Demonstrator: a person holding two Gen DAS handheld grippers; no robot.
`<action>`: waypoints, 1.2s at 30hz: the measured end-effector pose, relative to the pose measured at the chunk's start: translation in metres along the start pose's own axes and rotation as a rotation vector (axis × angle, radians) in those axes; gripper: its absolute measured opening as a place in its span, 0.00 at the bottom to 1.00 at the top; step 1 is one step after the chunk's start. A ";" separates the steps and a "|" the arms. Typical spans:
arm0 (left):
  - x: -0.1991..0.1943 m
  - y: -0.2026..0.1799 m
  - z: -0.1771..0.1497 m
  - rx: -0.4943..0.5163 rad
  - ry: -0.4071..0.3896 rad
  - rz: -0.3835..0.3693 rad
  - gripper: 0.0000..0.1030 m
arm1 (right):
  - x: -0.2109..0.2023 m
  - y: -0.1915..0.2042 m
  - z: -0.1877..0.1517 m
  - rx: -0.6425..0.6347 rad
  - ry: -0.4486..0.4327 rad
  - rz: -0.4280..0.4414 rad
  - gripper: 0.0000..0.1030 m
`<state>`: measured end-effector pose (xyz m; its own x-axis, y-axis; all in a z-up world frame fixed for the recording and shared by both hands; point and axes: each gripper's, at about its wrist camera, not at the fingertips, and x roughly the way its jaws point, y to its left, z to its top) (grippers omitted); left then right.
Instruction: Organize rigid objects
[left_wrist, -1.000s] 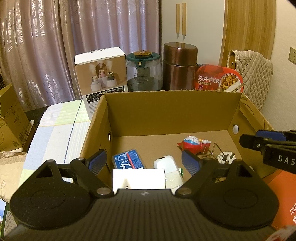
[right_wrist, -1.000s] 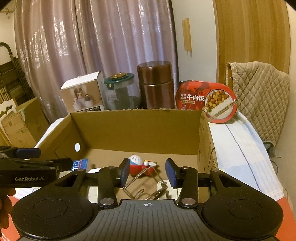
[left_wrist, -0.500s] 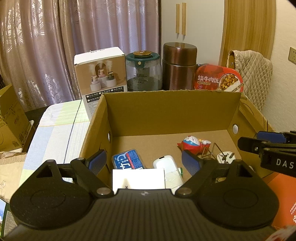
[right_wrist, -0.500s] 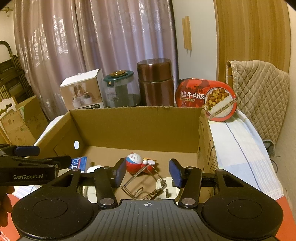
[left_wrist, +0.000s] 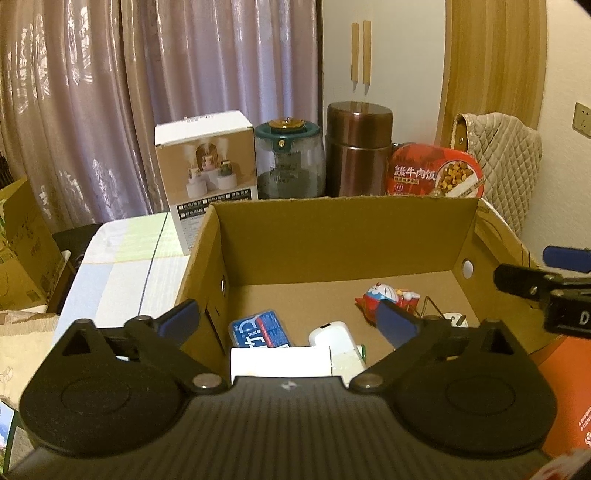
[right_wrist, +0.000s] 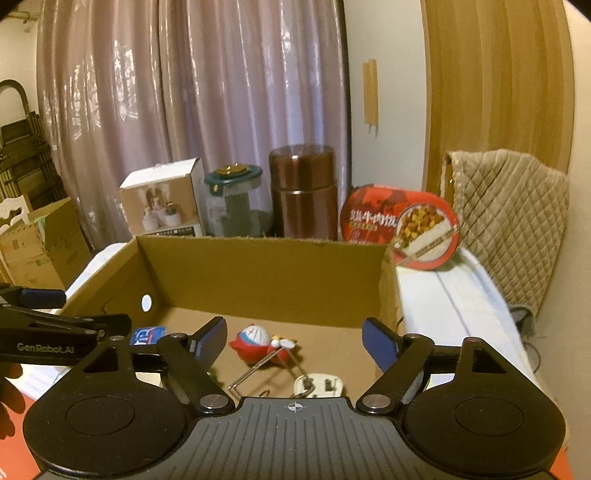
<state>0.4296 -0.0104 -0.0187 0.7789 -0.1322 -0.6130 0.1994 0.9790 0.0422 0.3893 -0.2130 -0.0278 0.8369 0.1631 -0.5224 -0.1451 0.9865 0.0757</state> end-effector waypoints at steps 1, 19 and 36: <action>-0.002 -0.001 0.000 0.003 -0.004 0.000 0.99 | -0.003 -0.002 0.000 -0.001 -0.007 -0.004 0.77; -0.113 -0.010 -0.025 -0.098 -0.062 -0.002 0.98 | -0.095 -0.023 -0.022 0.085 0.008 0.014 0.80; -0.298 -0.057 -0.111 -0.172 -0.113 -0.002 0.98 | -0.257 -0.013 -0.076 0.119 0.051 0.056 0.80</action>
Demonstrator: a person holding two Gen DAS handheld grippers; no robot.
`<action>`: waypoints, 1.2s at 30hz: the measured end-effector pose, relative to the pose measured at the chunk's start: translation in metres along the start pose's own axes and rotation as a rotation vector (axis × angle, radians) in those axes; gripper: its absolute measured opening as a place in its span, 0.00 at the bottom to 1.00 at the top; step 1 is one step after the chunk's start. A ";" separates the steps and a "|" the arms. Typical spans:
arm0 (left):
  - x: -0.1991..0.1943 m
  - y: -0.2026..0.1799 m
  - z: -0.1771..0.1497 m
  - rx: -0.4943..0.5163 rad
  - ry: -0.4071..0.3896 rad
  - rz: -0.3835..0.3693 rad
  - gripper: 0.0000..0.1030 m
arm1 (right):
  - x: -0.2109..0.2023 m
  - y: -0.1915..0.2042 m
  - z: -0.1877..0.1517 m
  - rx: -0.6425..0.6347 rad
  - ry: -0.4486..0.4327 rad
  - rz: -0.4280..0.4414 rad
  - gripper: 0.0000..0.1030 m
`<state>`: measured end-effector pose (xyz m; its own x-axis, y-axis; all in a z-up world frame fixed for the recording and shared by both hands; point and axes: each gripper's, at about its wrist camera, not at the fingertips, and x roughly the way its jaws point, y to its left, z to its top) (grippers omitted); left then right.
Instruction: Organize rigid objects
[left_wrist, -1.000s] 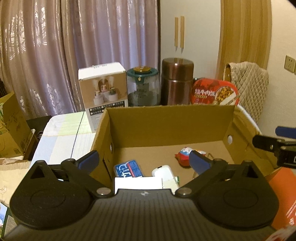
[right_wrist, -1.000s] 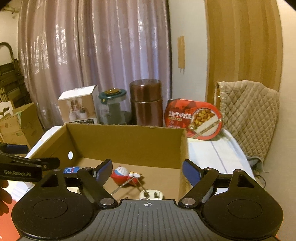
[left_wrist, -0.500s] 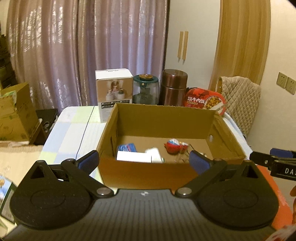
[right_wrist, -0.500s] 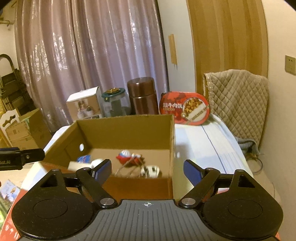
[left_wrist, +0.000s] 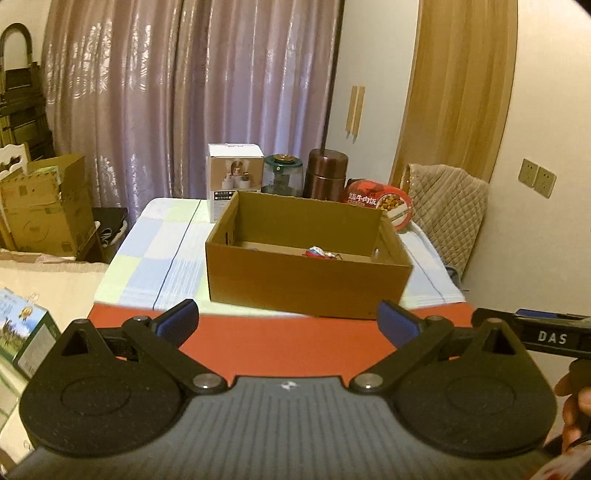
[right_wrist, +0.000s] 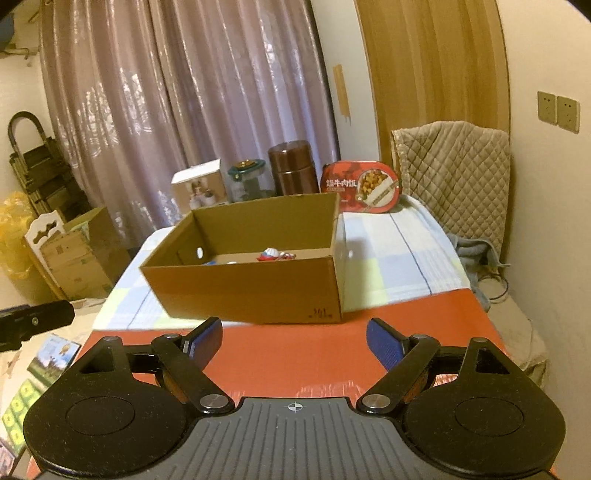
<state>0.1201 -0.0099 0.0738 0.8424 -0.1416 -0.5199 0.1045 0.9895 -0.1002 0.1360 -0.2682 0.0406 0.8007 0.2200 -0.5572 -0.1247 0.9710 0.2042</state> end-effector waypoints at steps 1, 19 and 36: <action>-0.009 -0.004 -0.004 0.006 -0.005 0.004 0.98 | -0.006 0.001 -0.002 0.000 -0.002 -0.002 0.80; -0.086 -0.048 -0.023 0.039 0.000 -0.055 0.97 | -0.094 -0.002 -0.023 -0.026 -0.051 -0.012 0.80; -0.096 -0.051 -0.040 0.031 0.036 0.026 0.96 | -0.121 0.018 -0.046 -0.076 0.009 0.041 0.80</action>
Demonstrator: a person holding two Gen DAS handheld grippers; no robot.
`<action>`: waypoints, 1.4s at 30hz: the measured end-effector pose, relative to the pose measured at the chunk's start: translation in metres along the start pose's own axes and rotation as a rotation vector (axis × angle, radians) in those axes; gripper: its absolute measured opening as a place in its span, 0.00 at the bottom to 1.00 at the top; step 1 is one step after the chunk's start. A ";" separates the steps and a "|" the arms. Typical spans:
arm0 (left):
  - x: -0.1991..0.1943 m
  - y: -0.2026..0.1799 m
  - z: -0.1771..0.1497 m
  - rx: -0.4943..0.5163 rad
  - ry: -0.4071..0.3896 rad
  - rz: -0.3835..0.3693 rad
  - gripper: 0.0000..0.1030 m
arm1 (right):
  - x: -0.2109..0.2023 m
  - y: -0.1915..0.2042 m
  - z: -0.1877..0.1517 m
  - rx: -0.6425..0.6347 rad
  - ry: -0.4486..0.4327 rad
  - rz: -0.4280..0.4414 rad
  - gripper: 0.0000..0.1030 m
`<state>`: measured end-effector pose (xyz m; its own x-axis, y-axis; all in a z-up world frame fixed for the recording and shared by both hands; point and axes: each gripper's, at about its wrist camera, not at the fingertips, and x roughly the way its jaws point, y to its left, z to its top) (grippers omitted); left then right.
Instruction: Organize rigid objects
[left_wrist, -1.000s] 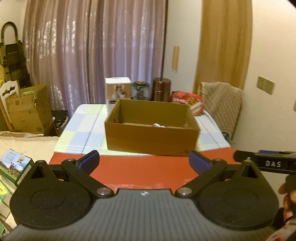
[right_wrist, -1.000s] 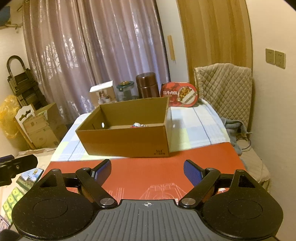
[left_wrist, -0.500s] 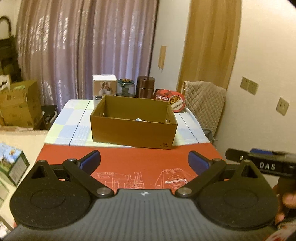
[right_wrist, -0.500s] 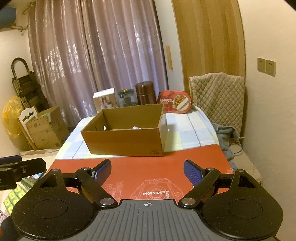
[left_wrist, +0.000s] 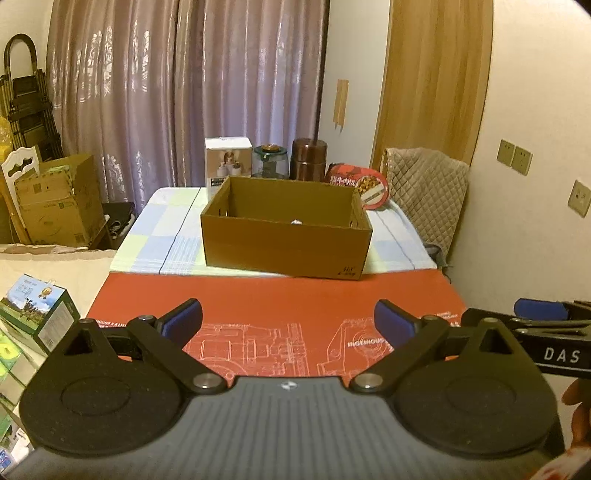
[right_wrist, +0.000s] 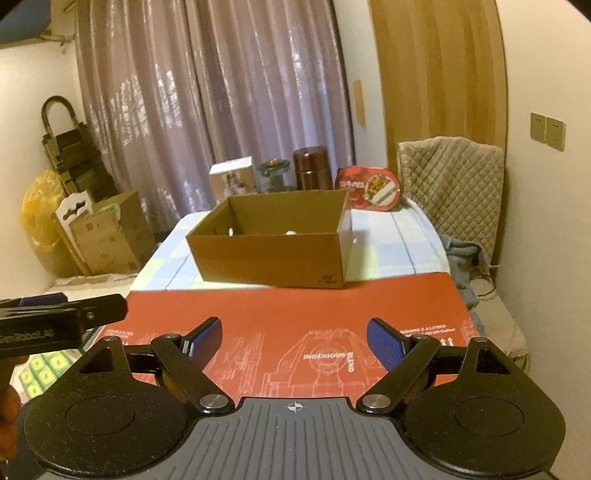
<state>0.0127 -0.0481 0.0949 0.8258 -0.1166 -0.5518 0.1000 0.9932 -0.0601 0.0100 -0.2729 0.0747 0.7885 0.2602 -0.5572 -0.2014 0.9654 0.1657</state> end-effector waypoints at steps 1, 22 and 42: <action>0.000 0.001 -0.002 -0.001 0.002 0.005 0.96 | 0.000 0.002 -0.001 -0.003 0.004 0.001 0.80; 0.002 0.013 -0.020 -0.023 0.032 0.022 0.96 | 0.010 0.010 -0.013 -0.018 0.050 -0.007 0.80; 0.001 0.014 -0.023 -0.021 0.037 0.015 0.96 | 0.010 0.013 -0.018 -0.018 0.056 -0.003 0.80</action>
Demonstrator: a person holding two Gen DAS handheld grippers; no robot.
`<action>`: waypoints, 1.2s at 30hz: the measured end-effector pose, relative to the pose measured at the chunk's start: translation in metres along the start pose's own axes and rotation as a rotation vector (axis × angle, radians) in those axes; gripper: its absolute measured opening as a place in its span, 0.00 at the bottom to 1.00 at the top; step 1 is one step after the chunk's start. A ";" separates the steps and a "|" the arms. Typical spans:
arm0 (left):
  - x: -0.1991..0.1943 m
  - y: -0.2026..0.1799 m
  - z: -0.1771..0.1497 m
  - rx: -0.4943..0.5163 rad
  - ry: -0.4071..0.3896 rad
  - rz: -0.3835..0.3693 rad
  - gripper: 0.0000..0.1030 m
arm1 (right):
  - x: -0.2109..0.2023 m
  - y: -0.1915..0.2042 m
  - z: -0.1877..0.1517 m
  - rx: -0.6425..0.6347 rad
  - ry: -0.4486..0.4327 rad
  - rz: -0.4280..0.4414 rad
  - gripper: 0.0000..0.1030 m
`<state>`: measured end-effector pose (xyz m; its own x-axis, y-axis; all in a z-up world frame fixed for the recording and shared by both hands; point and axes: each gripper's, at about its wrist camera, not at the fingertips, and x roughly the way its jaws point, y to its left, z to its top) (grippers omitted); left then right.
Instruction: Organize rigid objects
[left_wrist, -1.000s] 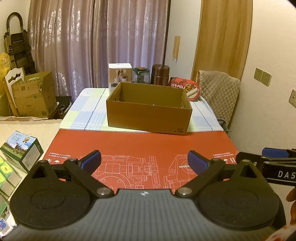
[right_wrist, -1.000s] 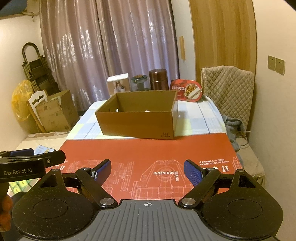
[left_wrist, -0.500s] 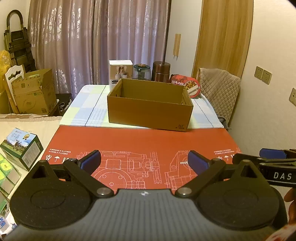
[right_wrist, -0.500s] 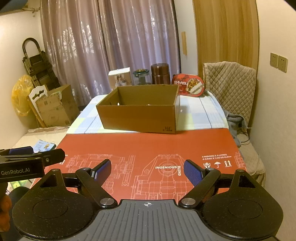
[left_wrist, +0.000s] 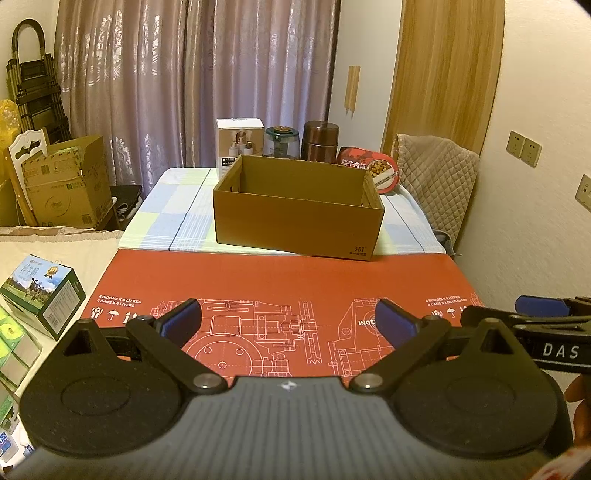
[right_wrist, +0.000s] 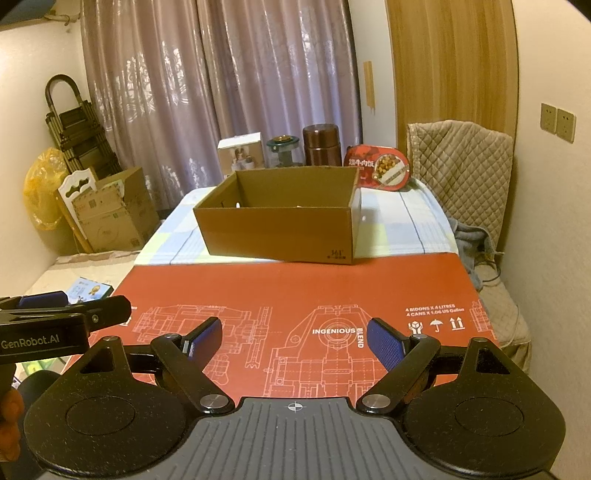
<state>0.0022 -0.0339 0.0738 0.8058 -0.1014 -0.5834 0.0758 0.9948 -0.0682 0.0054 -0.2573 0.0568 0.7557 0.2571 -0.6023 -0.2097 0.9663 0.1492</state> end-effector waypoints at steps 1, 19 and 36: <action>0.000 0.000 0.001 0.002 0.000 -0.001 0.96 | 0.000 0.000 0.000 0.000 0.000 0.000 0.80; -0.002 -0.002 0.002 0.008 -0.002 -0.002 0.96 | 0.000 0.002 0.000 -0.001 0.000 0.002 0.80; 0.003 -0.001 0.001 0.025 -0.007 0.012 0.97 | 0.005 -0.003 0.002 0.019 0.001 0.027 0.80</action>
<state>0.0051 -0.0349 0.0734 0.8111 -0.0895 -0.5781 0.0809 0.9959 -0.0408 0.0108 -0.2590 0.0549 0.7491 0.2835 -0.5988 -0.2188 0.9590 0.1803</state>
